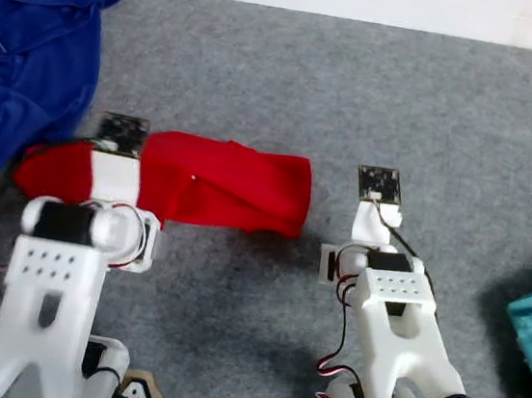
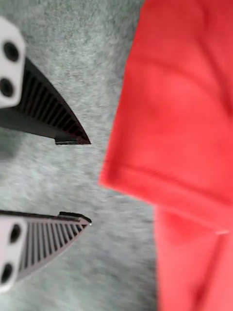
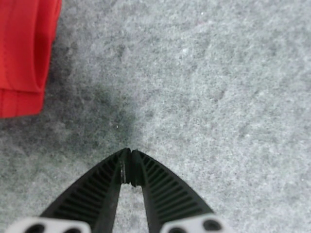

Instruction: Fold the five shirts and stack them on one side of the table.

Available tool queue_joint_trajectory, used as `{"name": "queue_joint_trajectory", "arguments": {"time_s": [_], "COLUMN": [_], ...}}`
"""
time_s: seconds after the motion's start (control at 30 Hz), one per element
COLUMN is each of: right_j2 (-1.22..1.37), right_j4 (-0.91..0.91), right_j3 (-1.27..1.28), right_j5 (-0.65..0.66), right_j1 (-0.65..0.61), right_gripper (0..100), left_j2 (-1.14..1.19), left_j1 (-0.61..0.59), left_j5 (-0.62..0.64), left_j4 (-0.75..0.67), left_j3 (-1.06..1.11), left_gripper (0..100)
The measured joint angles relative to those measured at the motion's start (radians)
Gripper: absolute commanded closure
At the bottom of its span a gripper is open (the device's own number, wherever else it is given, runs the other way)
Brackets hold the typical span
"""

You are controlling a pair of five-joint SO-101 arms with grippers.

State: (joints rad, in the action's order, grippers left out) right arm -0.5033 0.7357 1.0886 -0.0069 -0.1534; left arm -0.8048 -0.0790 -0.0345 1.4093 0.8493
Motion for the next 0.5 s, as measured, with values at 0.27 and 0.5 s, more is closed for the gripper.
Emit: {"name": "queue_joint_trajectory", "arguments": {"time_s": [0.27, 0.5], "right_j2": [0.0, 0.0], "right_j4": [0.0, 0.0], "right_j3": [0.0, 0.0], "right_j5": [0.0, 0.0], "right_j1": [0.0, 0.0], "right_gripper": [99.1, 99.1], "left_j2": [0.163, 0.265], "left_j1": [-0.002, -0.002], "left_j5": [-0.06, -0.06], "left_j4": [-0.054, -0.176], "left_j3": [0.003, 0.003], "left_gripper": [77, 77]}}
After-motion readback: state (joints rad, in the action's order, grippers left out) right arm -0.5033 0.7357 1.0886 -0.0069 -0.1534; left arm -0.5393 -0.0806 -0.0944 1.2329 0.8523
